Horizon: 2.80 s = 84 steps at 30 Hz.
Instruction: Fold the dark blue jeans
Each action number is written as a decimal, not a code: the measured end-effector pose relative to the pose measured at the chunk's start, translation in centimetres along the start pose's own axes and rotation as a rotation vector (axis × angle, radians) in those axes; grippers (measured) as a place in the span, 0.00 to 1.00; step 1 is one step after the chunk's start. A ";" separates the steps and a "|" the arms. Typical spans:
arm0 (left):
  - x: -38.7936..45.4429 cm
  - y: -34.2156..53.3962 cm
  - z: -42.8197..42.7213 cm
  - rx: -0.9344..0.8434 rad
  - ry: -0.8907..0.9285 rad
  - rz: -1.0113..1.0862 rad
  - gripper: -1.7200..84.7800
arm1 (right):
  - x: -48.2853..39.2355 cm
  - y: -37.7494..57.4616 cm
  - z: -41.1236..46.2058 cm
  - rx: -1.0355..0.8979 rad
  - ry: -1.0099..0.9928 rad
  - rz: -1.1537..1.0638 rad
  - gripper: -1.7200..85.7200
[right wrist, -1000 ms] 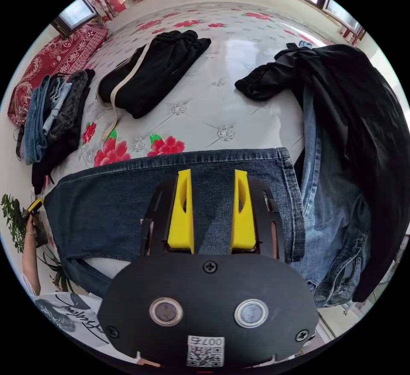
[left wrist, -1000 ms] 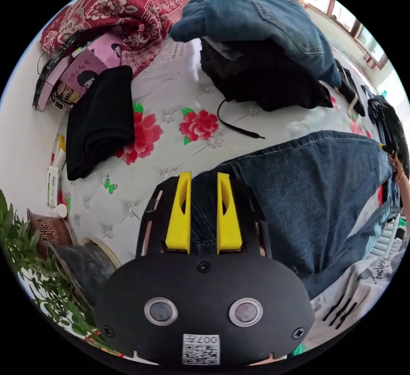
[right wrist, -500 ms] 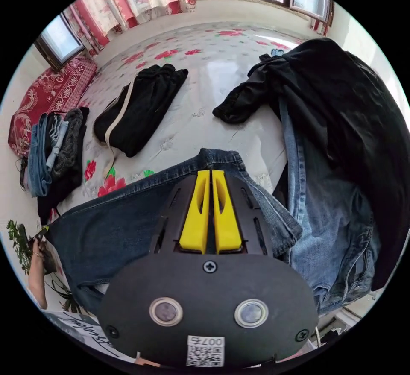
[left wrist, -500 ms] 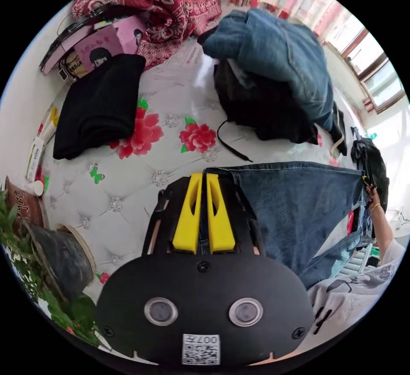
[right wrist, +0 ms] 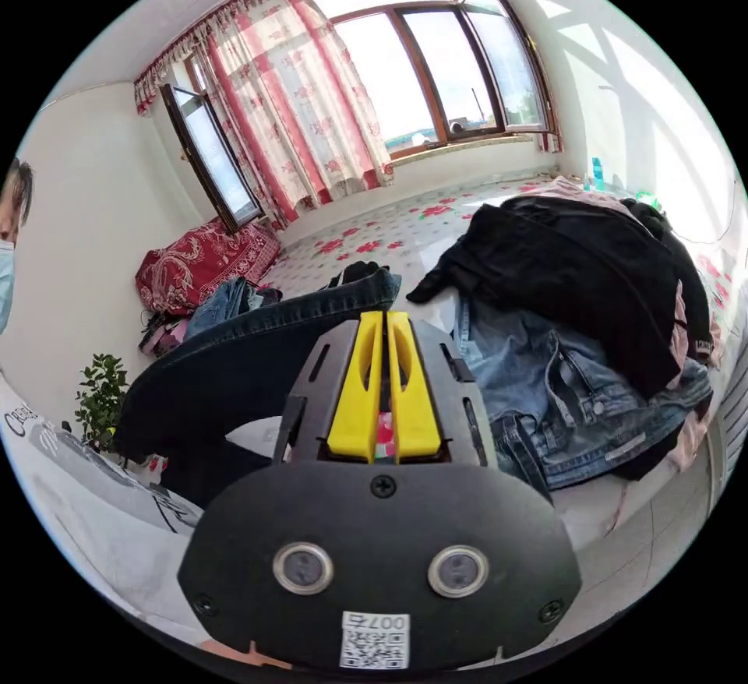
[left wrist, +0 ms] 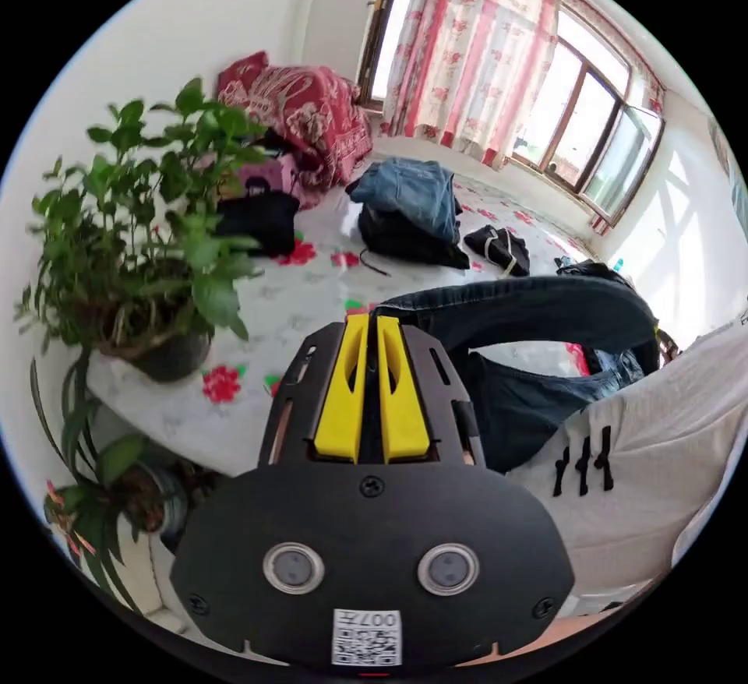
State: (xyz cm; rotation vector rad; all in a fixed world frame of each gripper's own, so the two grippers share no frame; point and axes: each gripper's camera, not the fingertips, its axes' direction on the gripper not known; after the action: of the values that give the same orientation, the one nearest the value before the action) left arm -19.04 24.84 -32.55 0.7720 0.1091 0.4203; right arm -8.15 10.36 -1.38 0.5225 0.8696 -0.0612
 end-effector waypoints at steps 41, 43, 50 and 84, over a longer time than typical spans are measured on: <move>-3.8 17.0 -7.5 -0.191 0.017 -0.696 0.12 | 14.2 3.1 -3.8 -0.340 0.308 0.189 0.10; -4.2 16.3 -7.8 -0.172 0.004 -0.694 0.12 | 14.4 4.2 -4.2 -0.331 0.278 0.207 0.10; -6.1 14.1 -5.3 -0.211 -0.049 -0.797 0.07 | 19.8 10.2 -7.0 -0.346 0.223 0.471 0.11; -9.0 11.0 -2.3 -0.522 -0.192 -0.588 0.06 | 31.0 20.6 -12.5 -0.202 0.089 0.728 0.08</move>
State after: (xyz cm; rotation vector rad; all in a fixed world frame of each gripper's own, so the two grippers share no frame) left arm -31.42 29.69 -27.02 0.2366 0.0391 -0.1863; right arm 8.51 39.03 -22.48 0.6275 0.7191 0.7115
